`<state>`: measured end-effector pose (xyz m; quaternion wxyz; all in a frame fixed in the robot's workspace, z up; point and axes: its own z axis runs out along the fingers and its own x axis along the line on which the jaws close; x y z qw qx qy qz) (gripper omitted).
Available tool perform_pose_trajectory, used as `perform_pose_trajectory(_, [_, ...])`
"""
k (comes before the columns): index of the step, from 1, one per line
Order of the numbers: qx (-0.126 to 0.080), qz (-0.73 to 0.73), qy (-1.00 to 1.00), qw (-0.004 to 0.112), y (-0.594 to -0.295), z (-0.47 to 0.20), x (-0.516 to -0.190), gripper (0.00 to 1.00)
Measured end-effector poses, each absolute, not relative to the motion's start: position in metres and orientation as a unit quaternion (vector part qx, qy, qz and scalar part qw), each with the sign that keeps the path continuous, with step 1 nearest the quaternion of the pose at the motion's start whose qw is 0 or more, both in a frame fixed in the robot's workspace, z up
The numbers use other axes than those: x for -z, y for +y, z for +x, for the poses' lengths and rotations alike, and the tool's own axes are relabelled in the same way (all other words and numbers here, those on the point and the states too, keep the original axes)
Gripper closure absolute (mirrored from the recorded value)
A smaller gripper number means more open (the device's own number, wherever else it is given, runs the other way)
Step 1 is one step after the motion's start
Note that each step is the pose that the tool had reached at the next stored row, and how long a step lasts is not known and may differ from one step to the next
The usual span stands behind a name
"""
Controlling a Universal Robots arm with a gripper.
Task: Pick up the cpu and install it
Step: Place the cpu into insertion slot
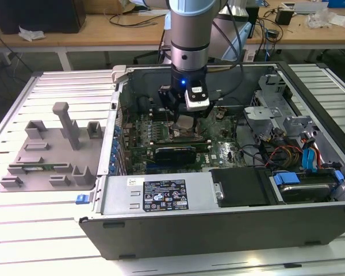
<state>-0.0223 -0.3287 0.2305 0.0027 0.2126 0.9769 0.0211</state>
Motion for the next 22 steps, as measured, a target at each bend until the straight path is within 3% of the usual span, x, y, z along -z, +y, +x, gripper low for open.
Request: perform_pose_trajectory(22, [-0.02,0.45,0.893,0.008,-0.3286,-0.0223,-0.2295,0.45])
